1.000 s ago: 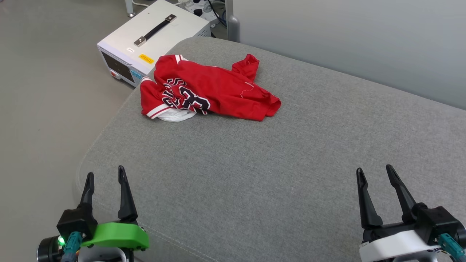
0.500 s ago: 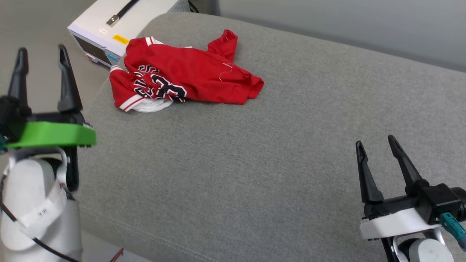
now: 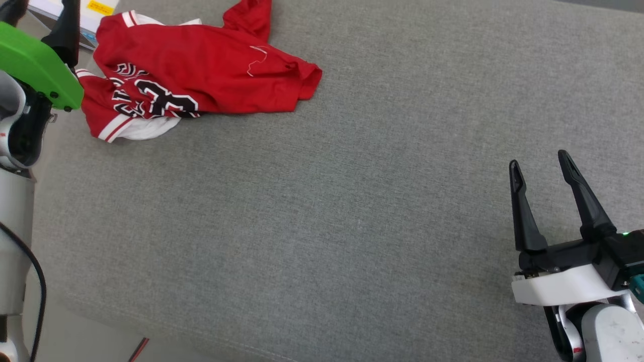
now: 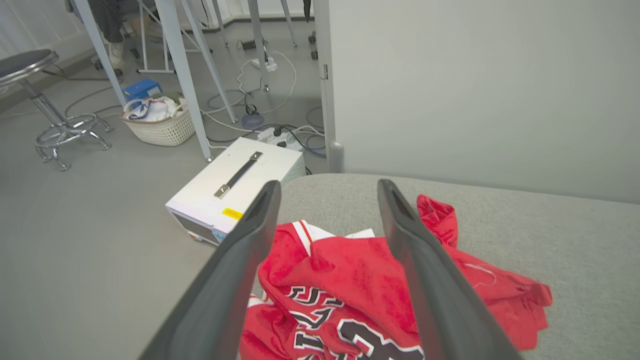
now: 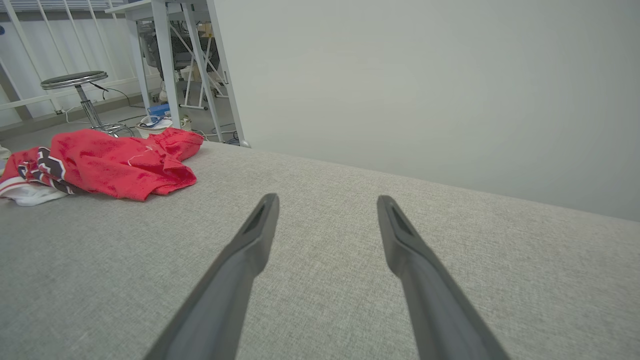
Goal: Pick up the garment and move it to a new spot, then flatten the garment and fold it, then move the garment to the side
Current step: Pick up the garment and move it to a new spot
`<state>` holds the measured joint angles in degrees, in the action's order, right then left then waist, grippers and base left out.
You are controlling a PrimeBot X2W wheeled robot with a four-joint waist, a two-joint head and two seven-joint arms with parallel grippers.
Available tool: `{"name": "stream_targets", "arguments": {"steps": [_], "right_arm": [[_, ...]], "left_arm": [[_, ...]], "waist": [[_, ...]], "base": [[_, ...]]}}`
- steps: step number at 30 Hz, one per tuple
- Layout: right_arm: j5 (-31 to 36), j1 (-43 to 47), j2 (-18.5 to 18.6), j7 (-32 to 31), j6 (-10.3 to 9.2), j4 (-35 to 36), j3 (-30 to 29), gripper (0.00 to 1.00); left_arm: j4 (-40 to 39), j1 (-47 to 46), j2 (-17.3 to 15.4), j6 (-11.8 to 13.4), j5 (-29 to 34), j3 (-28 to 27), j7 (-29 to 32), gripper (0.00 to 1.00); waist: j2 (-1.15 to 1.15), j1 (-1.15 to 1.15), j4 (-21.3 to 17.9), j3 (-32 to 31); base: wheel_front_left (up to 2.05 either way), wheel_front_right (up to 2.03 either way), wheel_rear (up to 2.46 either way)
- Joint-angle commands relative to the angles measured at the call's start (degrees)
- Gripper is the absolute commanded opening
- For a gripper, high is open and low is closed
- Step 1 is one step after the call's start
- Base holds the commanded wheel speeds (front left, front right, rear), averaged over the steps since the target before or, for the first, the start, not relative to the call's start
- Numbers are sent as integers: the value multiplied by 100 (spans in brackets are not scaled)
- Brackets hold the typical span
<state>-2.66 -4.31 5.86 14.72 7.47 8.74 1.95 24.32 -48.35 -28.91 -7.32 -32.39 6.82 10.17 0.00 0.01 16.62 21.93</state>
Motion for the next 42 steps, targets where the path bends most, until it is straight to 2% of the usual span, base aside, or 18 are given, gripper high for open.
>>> {"name": "stream_targets", "arguments": {"steps": [1, 6, 10, 17, 27, 28, 29, 30, 33, 42], "right_arm": [[36, -139, 40, 28, 2, 39, -5, 100], [54, -280, 131, 28, 2, 106, 13, 100], [71, -391, 194, 28, 2, 162, 42, 100], [86, -554, 254, 28, 2, 234, 75, 100], [50, -638, 255, 28, 2, 272, -26, 100], [44, -637, 251, 28, 2, 267, -37, 100], [41, -633, 245, 28, 2, 260, -44, 100], [35, -628, 235, 28, 2, 249, -47, 100], [6, -603, 211, 28, 2, 218, -47, 100], [-137, -386, 67, 28, 2, 94, -109, 100]], "left_arm": [[77, -162, -113, -15, -266, 163, 373, 100], [359, -535, -515, -15, -1064, 810, 1899, 100], [536, -739, -699, -16, -1339, 1239, 2596, 100], [1061, -885, -762, -16, -1374, 1882, 3029, 100], [1840, -838, -574, -16, -1506, 2696, 3068, 100], [1881, -840, -555, -16, -1532, 2774, 3049, 80], [1910, -844, -542, -16, -1554, 2831, 3023, 19], [1941, -848, -529, -16, -1592, 2898, 2991, 0], [1948, -903, -571, -16, -1648, 3040, 2771, 0], [1448, -1341, -1059, -16, -1398, 3502, 1523, 0]], "waist": [[0, -1, -171, 266], [0, -1, -247, 490], [0, -1, -322, 683], [0, -1, -477, 1011], [0, -1, -548, 1259], [0, -1, -539, 1252], [0, -1, -530, 1239], [0, -1, -518, 1211], [0, -1, -477, 1091], [0, -1, -364, 370]], "base": [[0, 0, 0], [0, 0, 0], [0, 0, 0], [0, 0, 0], [0, 0, 0], [0, 0, 0], [0, 0, 0], [0, 0, 0], [0, 0, 0], [0, 0, 0]]}}
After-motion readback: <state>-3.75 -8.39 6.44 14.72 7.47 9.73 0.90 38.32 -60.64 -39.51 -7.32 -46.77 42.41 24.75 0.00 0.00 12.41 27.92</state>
